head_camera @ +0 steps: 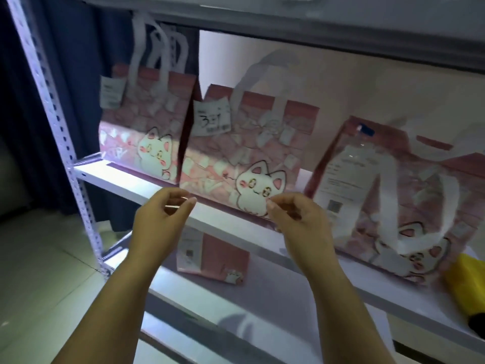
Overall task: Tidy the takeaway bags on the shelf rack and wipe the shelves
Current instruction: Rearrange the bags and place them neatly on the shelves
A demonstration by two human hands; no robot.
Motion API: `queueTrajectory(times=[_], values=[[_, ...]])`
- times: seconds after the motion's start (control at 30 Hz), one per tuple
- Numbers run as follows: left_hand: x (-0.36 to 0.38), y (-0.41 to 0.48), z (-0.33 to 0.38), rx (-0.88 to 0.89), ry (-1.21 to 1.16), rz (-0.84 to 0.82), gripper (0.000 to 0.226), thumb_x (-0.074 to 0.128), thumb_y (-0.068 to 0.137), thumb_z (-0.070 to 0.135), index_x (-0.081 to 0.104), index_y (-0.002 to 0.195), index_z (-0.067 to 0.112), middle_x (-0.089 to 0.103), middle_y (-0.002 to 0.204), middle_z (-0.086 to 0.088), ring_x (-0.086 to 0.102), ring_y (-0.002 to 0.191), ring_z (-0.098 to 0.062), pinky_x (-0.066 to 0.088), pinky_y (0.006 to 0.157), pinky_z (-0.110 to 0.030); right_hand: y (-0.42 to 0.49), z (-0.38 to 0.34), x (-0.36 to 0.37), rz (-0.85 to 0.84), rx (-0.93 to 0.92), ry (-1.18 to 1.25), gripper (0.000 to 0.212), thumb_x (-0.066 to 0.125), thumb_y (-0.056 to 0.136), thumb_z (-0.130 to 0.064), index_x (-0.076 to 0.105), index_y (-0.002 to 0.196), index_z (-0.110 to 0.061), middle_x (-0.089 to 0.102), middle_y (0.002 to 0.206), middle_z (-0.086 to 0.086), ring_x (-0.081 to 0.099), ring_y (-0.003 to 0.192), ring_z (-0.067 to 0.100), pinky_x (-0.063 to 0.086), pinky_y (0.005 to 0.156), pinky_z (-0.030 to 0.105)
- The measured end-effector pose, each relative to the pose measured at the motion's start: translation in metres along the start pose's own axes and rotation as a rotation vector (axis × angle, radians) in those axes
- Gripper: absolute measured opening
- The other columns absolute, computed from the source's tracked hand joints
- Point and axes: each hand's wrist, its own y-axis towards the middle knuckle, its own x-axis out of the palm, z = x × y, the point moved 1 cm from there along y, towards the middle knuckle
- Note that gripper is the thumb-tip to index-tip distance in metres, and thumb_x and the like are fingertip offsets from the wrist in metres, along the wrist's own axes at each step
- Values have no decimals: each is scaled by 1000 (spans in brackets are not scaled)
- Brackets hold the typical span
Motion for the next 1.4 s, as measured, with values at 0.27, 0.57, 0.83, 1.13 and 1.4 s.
queueTrajectory(times=[0.27, 0.57, 0.83, 1.13, 1.4], values=[[-82, 97, -41, 6, -7, 29, 11, 66, 84, 32, 60, 92, 37, 64, 93, 18, 62, 86, -5, 54, 76, -35, 43, -18, 121, 50, -4, 5, 8, 65, 86, -26, 62, 85, -33, 64, 80, -18, 58, 74, -5, 47, 64, 20], [-125, 186, -92, 72, 124, 20, 37, 62, 87, 29, 54, 122, 23, 54, 121, 5, 55, 96, -5, 40, 78, -16, 82, -30, 213, 181, -65, -271, 25, 62, 86, -30, 56, 110, -35, 58, 106, -10, 59, 86, 7, 53, 76, 31], [-121, 231, -112, 47, 194, -30, 61, 61, 88, 27, 33, 141, 18, 34, 143, -4, 41, 124, -21, 35, 97, -33, 96, -35, 240, 264, -8, -636, 51, 58, 87, -40, 46, 132, -20, 45, 117, -2, 49, 107, 17, 47, 88, 36], [-124, 241, -121, -93, 204, -75, 48, 55, 89, 29, 40, 130, 8, 48, 127, -14, 51, 107, -30, 45, 89, -48, 97, -39, 249, 282, 14, -577, 32, 61, 87, -34, 57, 116, -21, 42, 102, -7, 52, 93, 17, 47, 78, 30], [-150, 219, -120, 19, 66, 47, 27, 56, 88, 21, 55, 115, 23, 53, 115, 4, 54, 98, -11, 44, 83, -30, 87, -37, 249, 335, 57, -372, 28, 63, 85, -21, 52, 111, -24, 53, 107, -7, 60, 89, 15, 47, 66, 22]])
